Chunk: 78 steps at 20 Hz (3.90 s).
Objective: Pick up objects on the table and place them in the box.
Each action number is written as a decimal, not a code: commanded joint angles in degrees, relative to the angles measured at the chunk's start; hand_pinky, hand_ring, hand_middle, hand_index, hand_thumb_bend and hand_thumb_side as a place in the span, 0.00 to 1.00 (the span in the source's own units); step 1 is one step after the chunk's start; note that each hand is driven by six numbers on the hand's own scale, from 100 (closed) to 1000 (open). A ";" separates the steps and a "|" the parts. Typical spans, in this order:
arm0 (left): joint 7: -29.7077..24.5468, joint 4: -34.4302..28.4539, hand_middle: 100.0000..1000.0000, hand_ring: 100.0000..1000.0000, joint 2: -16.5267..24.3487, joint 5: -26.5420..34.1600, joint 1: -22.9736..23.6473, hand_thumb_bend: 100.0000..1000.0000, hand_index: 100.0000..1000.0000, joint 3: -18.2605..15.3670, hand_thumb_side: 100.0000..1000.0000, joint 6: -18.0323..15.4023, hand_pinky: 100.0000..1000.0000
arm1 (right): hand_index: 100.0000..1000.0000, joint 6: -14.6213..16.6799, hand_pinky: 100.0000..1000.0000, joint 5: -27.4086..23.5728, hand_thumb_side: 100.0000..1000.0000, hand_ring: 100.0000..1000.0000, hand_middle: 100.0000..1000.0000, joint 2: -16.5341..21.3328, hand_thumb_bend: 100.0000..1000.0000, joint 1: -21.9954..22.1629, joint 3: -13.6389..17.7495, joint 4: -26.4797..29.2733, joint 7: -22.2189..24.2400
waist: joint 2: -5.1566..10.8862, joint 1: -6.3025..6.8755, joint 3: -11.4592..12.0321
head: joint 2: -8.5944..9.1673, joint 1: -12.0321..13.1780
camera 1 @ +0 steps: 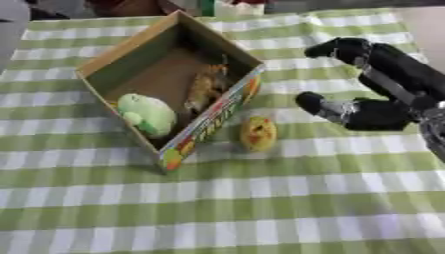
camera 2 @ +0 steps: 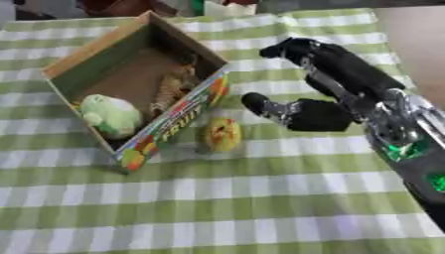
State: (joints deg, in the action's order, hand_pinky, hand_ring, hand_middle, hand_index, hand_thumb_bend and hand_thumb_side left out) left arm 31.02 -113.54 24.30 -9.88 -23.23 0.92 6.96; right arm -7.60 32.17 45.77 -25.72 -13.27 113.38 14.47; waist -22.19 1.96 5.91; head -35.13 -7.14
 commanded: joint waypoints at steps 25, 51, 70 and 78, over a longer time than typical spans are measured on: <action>0.01 -1.05 0.61 0.58 0.67 0.41 -0.41 0.00 0.80 -0.12 1.00 0.04 0.51 | 0.95 -5.40 0.83 5.98 0.89 0.90 0.80 -3.38 0.43 -1.75 -6.59 1.21 8.81 | 0.97 -0.31 0.91 | 1.24 -2.08; -0.15 -1.05 0.61 0.58 0.57 0.48 -0.25 0.00 0.80 0.07 1.00 0.14 0.51 | 0.93 -7.53 0.80 11.14 0.83 0.90 0.78 -2.51 0.43 -8.89 -10.05 -6.27 20.15 | 0.94 -0.57 1.63 | 1.25 -3.16; -0.31 -1.05 0.61 0.58 0.31 0.55 -0.11 0.00 0.80 0.16 1.00 0.34 0.51 | 0.59 -8.15 0.70 12.85 0.66 0.68 0.43 -5.79 0.05 -10.86 -12.68 -12.13 12.17 | 0.85 -0.43 1.97 | 1.51 -3.32; -0.43 -1.05 0.61 0.58 0.17 0.51 -0.03 0.00 0.80 0.17 1.00 0.38 0.51 | 0.51 -10.19 0.64 13.60 0.23 0.57 0.38 -6.44 0.00 -10.83 -14.28 -14.62 2.02 | 0.85 -0.36 2.07 | 1.70 -3.46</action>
State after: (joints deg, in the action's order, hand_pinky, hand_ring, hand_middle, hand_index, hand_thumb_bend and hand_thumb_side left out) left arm 30.67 -113.54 23.69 -9.62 -22.94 1.29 7.40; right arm -17.76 45.36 38.72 -35.84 -27.54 99.46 18.15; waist -22.55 1.54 7.87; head -34.14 -10.43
